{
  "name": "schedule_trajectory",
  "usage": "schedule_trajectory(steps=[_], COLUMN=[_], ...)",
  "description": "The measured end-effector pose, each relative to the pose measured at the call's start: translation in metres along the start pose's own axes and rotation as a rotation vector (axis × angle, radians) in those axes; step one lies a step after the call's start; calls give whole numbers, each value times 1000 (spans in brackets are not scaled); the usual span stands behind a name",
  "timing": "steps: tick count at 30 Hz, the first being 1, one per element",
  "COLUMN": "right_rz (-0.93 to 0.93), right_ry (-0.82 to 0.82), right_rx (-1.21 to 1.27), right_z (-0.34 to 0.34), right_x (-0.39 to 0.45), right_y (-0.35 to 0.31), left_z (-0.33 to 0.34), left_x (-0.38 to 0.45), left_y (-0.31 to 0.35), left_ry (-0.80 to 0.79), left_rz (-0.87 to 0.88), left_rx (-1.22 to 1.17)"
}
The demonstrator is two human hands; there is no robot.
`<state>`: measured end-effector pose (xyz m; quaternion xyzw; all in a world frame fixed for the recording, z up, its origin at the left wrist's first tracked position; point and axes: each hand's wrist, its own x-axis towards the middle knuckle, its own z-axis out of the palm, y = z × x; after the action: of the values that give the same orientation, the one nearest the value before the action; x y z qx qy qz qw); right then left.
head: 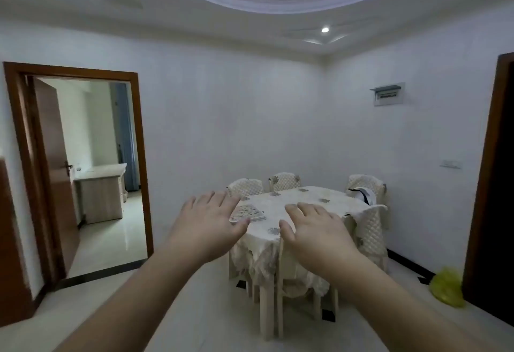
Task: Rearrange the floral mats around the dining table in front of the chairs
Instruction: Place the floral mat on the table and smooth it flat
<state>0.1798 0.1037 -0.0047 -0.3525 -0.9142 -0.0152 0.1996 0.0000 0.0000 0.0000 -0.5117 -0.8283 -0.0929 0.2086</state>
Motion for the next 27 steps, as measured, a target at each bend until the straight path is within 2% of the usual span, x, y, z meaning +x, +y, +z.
schedule_trajectory(steps=[7,16,21,27], right_rz=[13,27,7,-62], right_ry=[47,32,11,0], right_rx=[-27,-1,14,18], right_z=[23,44,61,86], right_x=[45,119,149,192], right_y=[72,161,180,167], left_z=[39,84,99,121], left_x=[71,144,171,199], left_y=[33,81,92,71], left_ry=[-37,-56,-31,-38], left_rz=[66,-11,-28,-44], left_rx=[-83,-31,-46,-27])
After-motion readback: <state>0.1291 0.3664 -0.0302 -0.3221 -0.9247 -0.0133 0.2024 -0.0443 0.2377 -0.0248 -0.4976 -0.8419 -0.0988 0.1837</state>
